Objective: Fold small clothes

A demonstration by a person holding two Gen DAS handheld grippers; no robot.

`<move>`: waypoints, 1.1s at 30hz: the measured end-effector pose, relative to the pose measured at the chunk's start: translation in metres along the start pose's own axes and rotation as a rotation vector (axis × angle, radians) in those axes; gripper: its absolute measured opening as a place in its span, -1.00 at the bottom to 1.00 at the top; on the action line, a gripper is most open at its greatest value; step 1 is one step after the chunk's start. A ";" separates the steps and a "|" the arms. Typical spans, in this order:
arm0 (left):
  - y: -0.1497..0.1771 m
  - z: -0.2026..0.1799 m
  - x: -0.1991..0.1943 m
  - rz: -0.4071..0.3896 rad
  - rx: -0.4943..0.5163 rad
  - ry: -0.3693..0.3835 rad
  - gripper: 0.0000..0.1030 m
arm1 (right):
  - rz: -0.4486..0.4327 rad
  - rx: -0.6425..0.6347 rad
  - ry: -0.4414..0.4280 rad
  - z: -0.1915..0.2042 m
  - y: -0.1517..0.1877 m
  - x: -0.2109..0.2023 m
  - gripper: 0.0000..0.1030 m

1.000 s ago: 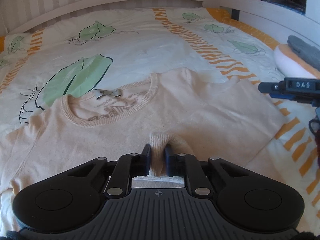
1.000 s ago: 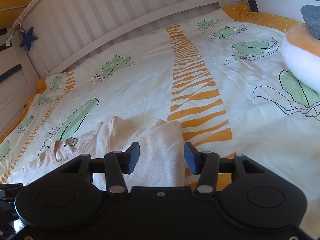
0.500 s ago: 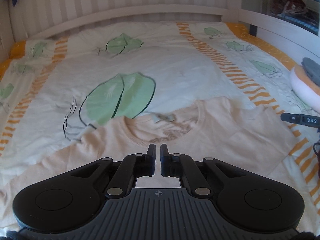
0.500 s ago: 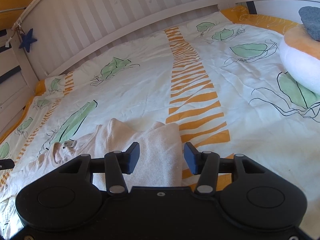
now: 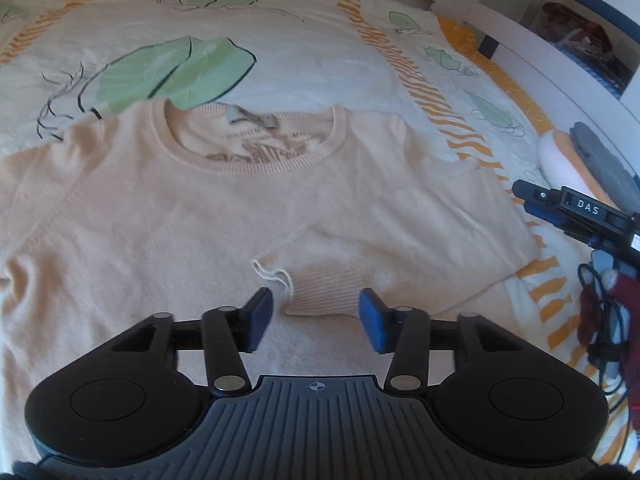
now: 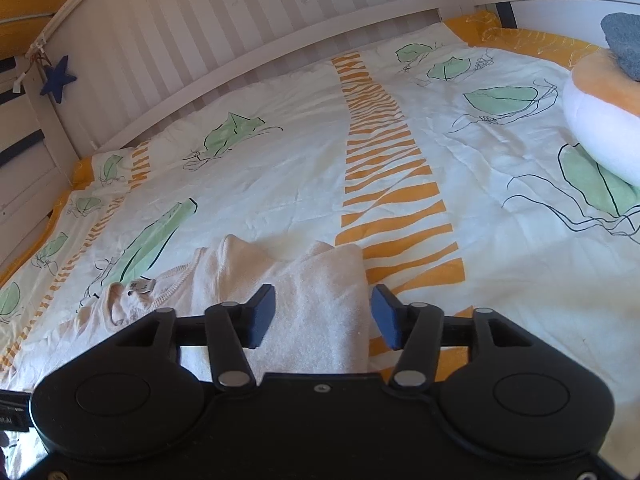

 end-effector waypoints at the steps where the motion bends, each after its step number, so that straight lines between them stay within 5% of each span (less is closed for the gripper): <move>1: 0.000 0.000 0.002 0.004 -0.013 0.010 -0.06 | 0.000 -0.001 -0.003 0.001 0.000 0.000 0.27; 7: -0.009 -0.006 0.018 -0.029 -0.026 0.015 -0.10 | -0.007 -0.009 0.002 0.002 0.000 -0.001 0.27; 8: -0.011 -0.008 0.018 -0.044 -0.031 0.018 -0.23 | -0.008 -0.007 0.005 0.002 -0.001 -0.001 0.27; 9: -0.013 -0.009 0.017 -0.062 -0.035 0.017 -0.82 | -0.010 -0.004 0.007 0.001 -0.001 -0.002 0.27; 10: -0.016 -0.011 0.015 -0.085 -0.036 0.006 -0.90 | -0.013 -0.002 0.009 0.000 -0.002 -0.002 0.27; 18: -0.067 -0.028 -0.054 -0.247 0.086 0.030 -0.90 | -0.032 0.022 0.020 -0.008 -0.005 -0.005 0.27; 23: -0.099 0.009 -0.092 -0.323 0.104 -0.085 -0.90 | -0.026 0.019 0.020 -0.008 -0.004 -0.003 0.27; 33: -0.083 0.098 -0.071 -0.200 -0.024 -0.232 -0.89 | 0.010 -0.021 0.017 -0.001 0.004 0.004 0.27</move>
Point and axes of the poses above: each gripper's, at about its wrist camera, not at the fingertips, and x roughly the way its jaws point, z to its left, y to its underside, the point moved 6 cm from there along x, roughly the way its jaws point, and after that the axes turned 1 degree about z, right-handed, at the moved point
